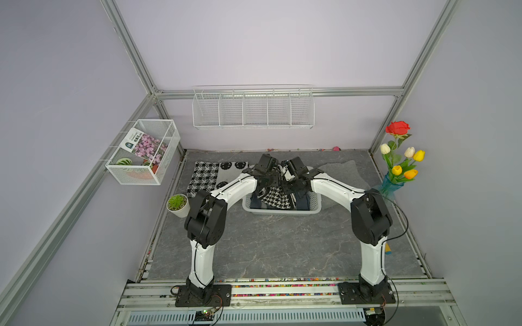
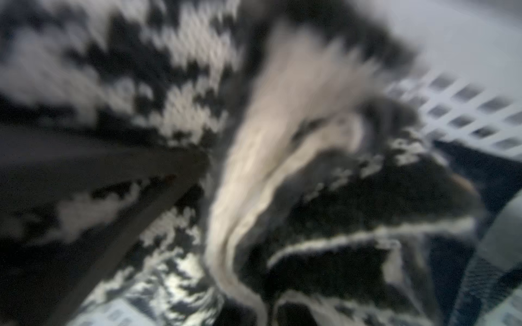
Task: Put the folded scarf in the basket
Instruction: Place the scarf in the basket, then move the basket to the center of the board.
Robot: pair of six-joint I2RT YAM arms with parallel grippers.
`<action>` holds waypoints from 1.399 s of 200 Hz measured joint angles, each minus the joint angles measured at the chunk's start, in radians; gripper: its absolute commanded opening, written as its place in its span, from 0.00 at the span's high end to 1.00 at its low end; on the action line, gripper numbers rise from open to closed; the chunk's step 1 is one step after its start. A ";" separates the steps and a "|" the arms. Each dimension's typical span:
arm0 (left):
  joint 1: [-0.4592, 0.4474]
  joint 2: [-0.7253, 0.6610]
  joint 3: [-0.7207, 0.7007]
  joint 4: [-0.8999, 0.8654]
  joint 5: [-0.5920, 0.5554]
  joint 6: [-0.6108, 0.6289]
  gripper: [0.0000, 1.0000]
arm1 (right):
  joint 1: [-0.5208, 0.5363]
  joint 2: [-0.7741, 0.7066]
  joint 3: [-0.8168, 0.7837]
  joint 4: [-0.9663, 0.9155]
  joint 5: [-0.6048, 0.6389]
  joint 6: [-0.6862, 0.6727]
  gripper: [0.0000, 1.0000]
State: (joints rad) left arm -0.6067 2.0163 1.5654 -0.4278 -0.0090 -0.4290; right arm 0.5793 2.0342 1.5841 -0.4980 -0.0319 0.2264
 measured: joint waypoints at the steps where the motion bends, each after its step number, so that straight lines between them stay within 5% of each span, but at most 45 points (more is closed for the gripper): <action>1: 0.000 0.002 0.000 0.000 0.000 0.000 0.93 | 0.000 0.000 0.000 0.000 0.001 0.000 1.00; 35: 0.008 -0.009 -0.051 0.038 -0.001 -0.006 0.88 | 0.000 0.001 -0.007 -0.008 0.046 0.000 1.00; 57: 0.017 -0.012 -0.089 0.067 0.010 -0.021 0.68 | -0.002 0.001 -0.017 -0.015 0.066 0.002 1.00; 70: 0.023 -0.012 -0.109 0.079 0.014 -0.032 0.56 | -0.005 0.000 -0.034 -0.015 0.076 0.005 0.89; 88: 0.026 -0.013 -0.130 0.087 0.021 -0.040 0.54 | -0.009 -0.006 -0.068 -0.014 0.081 0.013 0.85; 121: 0.026 -0.031 -0.167 0.100 0.036 -0.053 0.44 | -0.008 -0.075 -0.132 -0.016 0.096 0.025 0.60; 151: 0.026 -0.109 -0.257 0.129 0.030 -0.076 0.38 | -0.007 -0.185 -0.212 -0.028 0.119 0.040 0.56; 193: 0.017 -0.349 -0.560 0.250 0.045 -0.137 0.18 | 0.064 -0.410 -0.426 -0.017 0.191 0.058 0.53; 223: 0.001 -0.384 -0.644 0.311 0.055 -0.161 0.16 | 0.164 -0.476 -0.528 -0.001 0.250 0.074 0.53; 280: -0.051 -0.379 -0.653 0.320 -0.010 -0.143 0.20 | 0.195 -0.549 -0.645 0.106 0.320 0.099 0.54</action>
State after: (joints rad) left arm -0.6579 1.6375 0.9127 -0.1078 -0.0185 -0.5716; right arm 0.7738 1.4853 0.9394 -0.3920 0.2882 0.3256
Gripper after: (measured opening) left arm 0.812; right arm 0.465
